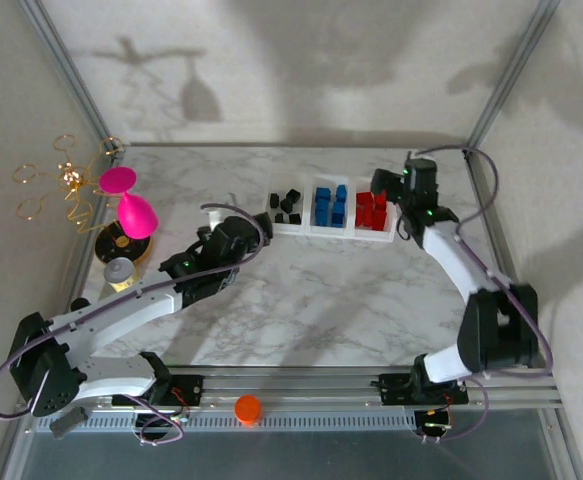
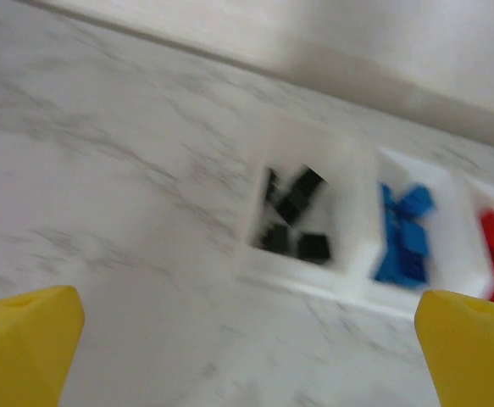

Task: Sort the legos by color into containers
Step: Reset both arms

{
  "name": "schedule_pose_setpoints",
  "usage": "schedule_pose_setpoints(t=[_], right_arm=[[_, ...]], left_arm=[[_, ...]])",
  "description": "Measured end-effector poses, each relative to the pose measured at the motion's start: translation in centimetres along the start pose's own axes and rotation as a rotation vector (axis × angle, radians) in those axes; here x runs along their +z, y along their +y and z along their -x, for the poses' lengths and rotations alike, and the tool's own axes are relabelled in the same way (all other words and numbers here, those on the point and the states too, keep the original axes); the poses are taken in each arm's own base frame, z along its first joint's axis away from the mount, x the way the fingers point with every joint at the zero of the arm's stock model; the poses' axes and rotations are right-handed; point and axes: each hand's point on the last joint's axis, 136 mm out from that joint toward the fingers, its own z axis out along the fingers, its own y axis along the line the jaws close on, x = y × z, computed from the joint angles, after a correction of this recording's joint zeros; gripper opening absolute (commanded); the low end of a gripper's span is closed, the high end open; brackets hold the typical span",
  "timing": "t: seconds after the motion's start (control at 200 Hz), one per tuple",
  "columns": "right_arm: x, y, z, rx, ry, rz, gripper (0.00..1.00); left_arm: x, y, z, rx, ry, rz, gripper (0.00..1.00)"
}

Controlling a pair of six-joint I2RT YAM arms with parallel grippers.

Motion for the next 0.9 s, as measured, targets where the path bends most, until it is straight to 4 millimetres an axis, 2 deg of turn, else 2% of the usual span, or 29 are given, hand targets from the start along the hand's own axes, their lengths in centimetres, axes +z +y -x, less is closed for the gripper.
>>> schedule_pose_setpoints(t=[0.06, 0.13, 0.185, 0.25, 0.345, 0.411, 0.471, 0.611, 0.701, 0.806, 0.896], right_arm=[[-1.2, -3.0, 0.4, 0.034, -0.056, -0.074, 0.98], [-2.1, -6.8, -0.7, 0.063, -0.096, -0.173, 0.98], [-2.2, -9.7, -3.0, 0.073, -0.088, -0.253, 0.99], [-2.1, -12.1, -6.1, 0.071, -0.063, -0.321, 0.99], [-2.2, -14.1, -10.3, 0.037, -0.030, -0.375, 0.99], [-2.2, -14.7, -12.1, 0.017, -0.028, -0.379, 0.98], [-2.1, -14.6, -12.7, 0.005, -0.051, -0.359, 0.98], [-1.2, -13.1, -11.8, -0.008, -0.130, -0.255, 0.99], [-0.7, -11.9, -11.1, -0.023, -0.183, -0.180, 0.99], [-1.1, -10.8, -11.0, -0.041, -0.249, -0.103, 0.99], [-1.2, -10.1, -12.5, -0.067, -0.259, -0.043, 0.99]], left_arm=[[0.5, 2.4, 0.8, 0.028, -0.067, 0.087, 1.00], [1.3, 5.5, 1.1, 0.060, -0.124, 0.191, 1.00], [2.0, 8.2, 1.0, 0.085, -0.155, 0.270, 1.00], [2.8, 11.5, 0.3, 0.108, -0.180, 0.356, 1.00], [3.3, 15.8, -0.9, 0.134, -0.202, 0.448, 1.00], [3.4, 17.7, -1.7, 0.142, -0.220, 0.468, 1.00], [3.5, 18.8, -2.4, 0.150, -0.241, 0.456, 1.00], [3.9, 20.8, -3.7, 0.143, -0.286, 0.398, 1.00], [4.5, 22.6, -3.8, 0.112, -0.301, 0.383, 1.00], [5.4, 22.2, -3.2, 0.098, -0.331, 0.316, 1.00], [6.2, 21.1, -3.4, 0.113, -0.337, 0.245, 0.99]])
